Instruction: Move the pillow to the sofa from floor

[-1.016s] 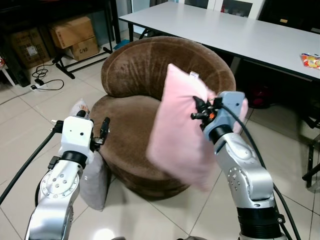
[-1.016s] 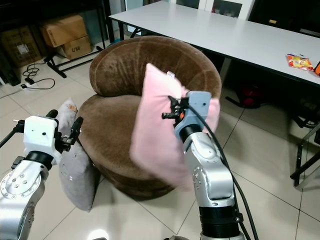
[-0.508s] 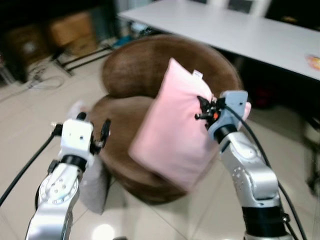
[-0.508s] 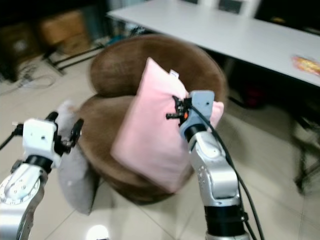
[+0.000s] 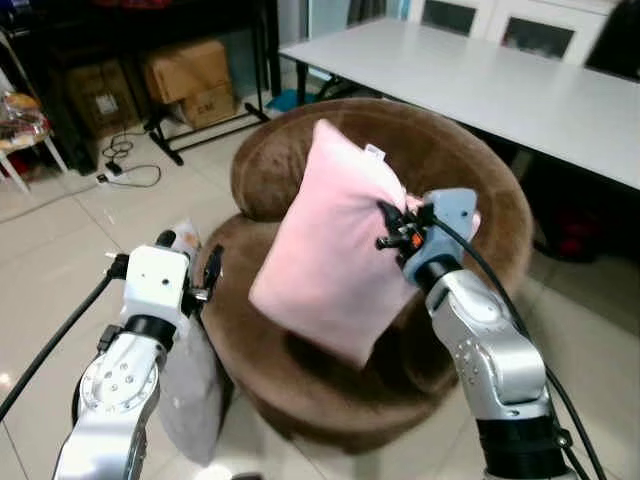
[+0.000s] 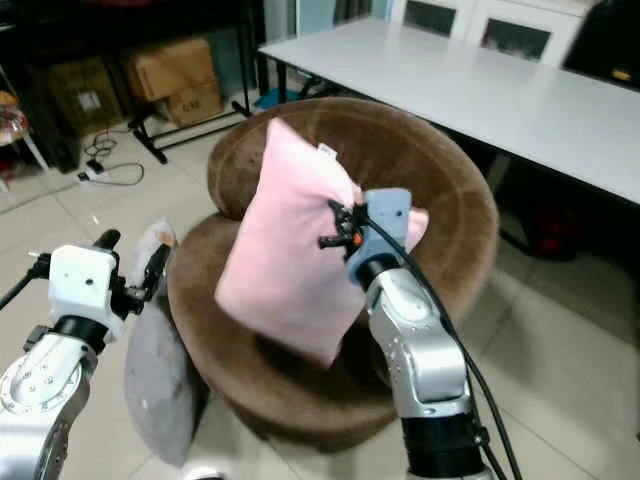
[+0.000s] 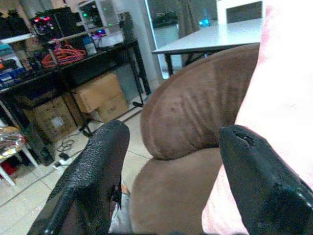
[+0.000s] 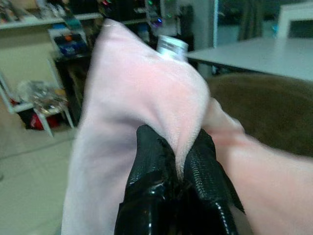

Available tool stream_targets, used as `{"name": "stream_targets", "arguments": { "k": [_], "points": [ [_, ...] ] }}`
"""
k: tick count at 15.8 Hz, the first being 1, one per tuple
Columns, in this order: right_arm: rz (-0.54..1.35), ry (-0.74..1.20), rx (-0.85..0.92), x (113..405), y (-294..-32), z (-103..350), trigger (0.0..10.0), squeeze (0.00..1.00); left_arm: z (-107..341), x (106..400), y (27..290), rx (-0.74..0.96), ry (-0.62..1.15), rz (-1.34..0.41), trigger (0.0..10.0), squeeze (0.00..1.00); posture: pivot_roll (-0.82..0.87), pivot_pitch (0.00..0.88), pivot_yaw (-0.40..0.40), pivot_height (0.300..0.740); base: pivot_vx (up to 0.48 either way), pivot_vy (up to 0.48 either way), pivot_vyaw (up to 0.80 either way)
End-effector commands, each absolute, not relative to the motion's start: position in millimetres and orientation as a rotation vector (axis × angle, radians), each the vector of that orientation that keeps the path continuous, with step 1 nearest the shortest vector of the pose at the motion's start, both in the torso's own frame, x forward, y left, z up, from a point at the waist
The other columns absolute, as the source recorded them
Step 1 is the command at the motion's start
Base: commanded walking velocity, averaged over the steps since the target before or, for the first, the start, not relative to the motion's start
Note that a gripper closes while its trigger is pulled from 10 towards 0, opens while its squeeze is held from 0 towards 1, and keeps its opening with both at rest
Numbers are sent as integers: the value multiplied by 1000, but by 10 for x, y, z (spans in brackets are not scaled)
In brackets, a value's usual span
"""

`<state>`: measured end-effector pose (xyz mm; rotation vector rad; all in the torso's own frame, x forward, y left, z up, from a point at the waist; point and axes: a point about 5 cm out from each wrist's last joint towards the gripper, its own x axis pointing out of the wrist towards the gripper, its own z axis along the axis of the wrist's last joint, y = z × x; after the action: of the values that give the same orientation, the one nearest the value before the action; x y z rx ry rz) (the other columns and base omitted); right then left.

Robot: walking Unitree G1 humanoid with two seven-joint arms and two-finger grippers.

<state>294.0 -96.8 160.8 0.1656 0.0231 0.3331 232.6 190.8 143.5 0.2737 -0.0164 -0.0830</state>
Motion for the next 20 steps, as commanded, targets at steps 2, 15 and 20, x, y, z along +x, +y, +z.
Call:
{"name": "stream_targets", "arguments": {
  "k": [2, 15, 20],
  "points": [
    [382, -29, 164, 2945, -883, 1728, 10000, 0, 1451, 2314, 1950, 290, -19, -73, 10000, 0, -41, 0, -11, 740, 416, 0, 0],
    [626, 142, 39, 3023, -377, 1695, 10000, 0, 1224, 2113, 1921, 422, 129, -286, 10000, 0, -17, 0, -37, 740, 142, 0, 0],
    [620, 292, 233, 3212, -55, 1723, 10000, 0, 1176, 2069, 1936, 456, 164, -343, 10000, 0, -6, 0, -45, 740, 0, 0, 0]
  ]
}}
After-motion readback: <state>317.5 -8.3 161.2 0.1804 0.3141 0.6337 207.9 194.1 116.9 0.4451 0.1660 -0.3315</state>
